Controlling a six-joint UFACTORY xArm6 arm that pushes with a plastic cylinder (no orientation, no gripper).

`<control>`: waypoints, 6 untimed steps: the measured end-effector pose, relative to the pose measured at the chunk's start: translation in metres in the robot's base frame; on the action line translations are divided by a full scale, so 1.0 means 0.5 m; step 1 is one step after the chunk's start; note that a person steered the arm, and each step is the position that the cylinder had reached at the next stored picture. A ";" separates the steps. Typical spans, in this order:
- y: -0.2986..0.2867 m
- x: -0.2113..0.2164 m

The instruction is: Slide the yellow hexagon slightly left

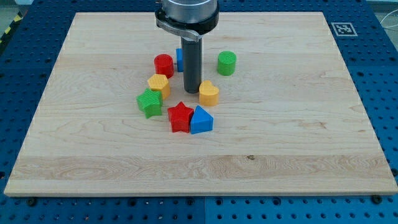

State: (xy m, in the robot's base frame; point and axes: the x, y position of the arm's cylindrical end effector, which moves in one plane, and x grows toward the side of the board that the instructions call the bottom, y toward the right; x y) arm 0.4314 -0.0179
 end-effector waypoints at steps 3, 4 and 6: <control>-0.054 -0.002; -0.072 -0.002; -0.098 -0.002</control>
